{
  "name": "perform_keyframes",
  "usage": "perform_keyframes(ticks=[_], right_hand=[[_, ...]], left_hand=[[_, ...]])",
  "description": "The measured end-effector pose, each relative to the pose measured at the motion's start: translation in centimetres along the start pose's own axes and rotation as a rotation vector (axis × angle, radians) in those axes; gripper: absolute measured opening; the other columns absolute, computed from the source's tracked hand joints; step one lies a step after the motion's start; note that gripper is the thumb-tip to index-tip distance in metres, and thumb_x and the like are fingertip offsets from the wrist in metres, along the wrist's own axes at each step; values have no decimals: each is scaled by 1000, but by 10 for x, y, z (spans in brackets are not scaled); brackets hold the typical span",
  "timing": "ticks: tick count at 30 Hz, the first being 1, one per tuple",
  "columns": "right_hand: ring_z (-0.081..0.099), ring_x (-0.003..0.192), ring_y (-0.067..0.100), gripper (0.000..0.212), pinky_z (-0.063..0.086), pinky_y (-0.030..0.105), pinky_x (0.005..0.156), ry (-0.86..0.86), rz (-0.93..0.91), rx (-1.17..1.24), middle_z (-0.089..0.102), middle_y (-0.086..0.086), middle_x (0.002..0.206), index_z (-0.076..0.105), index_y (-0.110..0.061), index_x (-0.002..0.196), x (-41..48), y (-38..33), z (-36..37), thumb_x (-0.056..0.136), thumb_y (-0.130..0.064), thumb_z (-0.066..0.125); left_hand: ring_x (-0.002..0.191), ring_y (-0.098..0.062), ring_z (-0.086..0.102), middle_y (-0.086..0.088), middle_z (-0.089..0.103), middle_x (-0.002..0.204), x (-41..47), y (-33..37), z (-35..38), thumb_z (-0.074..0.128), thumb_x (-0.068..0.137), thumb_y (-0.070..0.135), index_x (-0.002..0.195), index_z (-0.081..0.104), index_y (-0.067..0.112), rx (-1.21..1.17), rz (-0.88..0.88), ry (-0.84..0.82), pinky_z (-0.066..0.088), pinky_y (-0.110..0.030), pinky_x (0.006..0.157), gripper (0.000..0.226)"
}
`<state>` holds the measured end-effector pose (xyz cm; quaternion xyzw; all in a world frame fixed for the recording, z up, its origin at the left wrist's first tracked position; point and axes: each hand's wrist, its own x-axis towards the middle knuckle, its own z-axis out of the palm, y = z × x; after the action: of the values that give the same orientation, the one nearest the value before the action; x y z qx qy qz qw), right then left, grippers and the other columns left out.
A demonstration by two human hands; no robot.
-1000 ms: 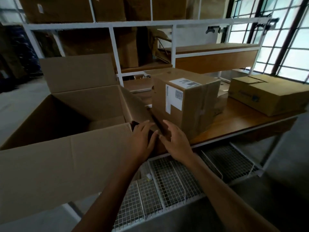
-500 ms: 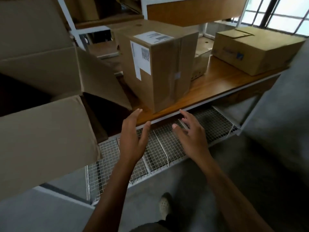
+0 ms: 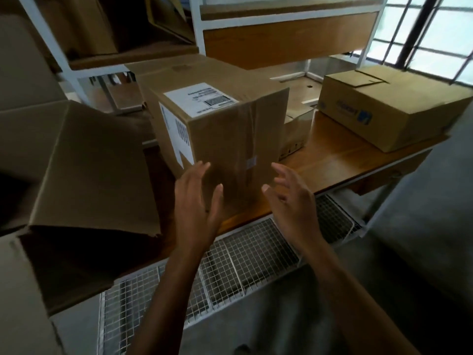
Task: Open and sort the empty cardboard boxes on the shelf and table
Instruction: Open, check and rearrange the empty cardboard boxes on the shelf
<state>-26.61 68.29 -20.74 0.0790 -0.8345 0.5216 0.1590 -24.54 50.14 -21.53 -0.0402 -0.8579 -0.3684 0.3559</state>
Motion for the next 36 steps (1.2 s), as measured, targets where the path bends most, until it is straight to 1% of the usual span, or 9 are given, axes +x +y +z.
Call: perform_keyframes(ticks=[4, 8, 13, 16, 19, 24, 27, 31, 36], right_hand=[[51, 119, 4, 48, 53, 22, 86, -16, -23, 61, 50, -4, 140, 47, -24, 140, 44, 7, -3, 94, -25, 60], [53, 117, 4, 45, 54, 30, 89, -26, -80, 124, 52, -5, 137, 50, -24, 136, 92, 12, -4, 93, -24, 60], [56, 101, -6, 25, 53, 16, 83, 57, -319, 190, 59, -7, 121, 64, -16, 117, 145, 7, -16, 93, -14, 59], [54, 94, -4, 19, 46, 9, 80, 126, -499, 135, 65, 0, 111, 68, -9, 104, 183, -5, -28, 92, -15, 55], [59, 90, 9, 16, 53, 27, 77, 120, -563, 78, 68, 4, 103, 68, -11, 102, 233, -24, -30, 92, -15, 56], [55, 109, 21, 31, 42, 30, 83, -301, -401, -328, 59, 4, 118, 59, -18, 119, 295, -36, -6, 91, -31, 59], [59, 99, 23, 43, 46, 38, 81, -377, -397, -461, 59, 1, 103, 56, -19, 114, 299, -27, 9, 87, -51, 50], [42, 66, 5, 41, 31, 22, 57, -467, -285, -423, 59, 5, 116, 48, -17, 131, 291, -29, -6, 98, -41, 46], [50, 72, 1, 48, 30, 16, 54, -362, -313, -439, 62, -3, 116, 50, -23, 131, 268, -8, -18, 95, -54, 43]], left_hand=[[123, -27, 49, -16, 54, 131, 41, 4, 8, 58, 92, 23, 129, 55, 4, 83, 19, 123, 45, -42, 100, 41], [108, -26, 54, -17, 51, 119, 71, 12, 15, 58, 91, 19, 121, 57, 3, 102, 19, 296, 50, -42, 88, 34], [118, -22, 50, -16, 47, 129, 106, 35, 17, 60, 92, 18, 123, 56, 7, 208, -20, 374, 46, -17, 92, 33], [125, -23, 45, -11, 43, 136, 143, 43, 14, 57, 94, 29, 123, 55, 15, 301, -175, 318, 48, -27, 92, 33], [127, -28, 44, -11, 43, 139, 190, 40, 14, 58, 92, 34, 124, 55, 18, 437, -368, 288, 48, -40, 97, 36], [111, -26, 61, -7, 57, 132, 221, 10, 15, 60, 79, 62, 141, 33, 31, 357, -768, -93, 49, -50, 96, 74], [109, -24, 62, -5, 60, 130, 218, 6, 17, 57, 74, 71, 145, 27, 31, 348, -818, -119, 48, -49, 98, 87], [110, -25, 60, -8, 57, 132, 207, 19, 21, 55, 85, 64, 146, 28, 19, 421, -825, -82, 49, -43, 95, 80], [118, -31, 56, -11, 49, 139, 181, 36, 23, 52, 85, 67, 149, 24, 21, 478, -767, -42, 47, -52, 97, 84]])
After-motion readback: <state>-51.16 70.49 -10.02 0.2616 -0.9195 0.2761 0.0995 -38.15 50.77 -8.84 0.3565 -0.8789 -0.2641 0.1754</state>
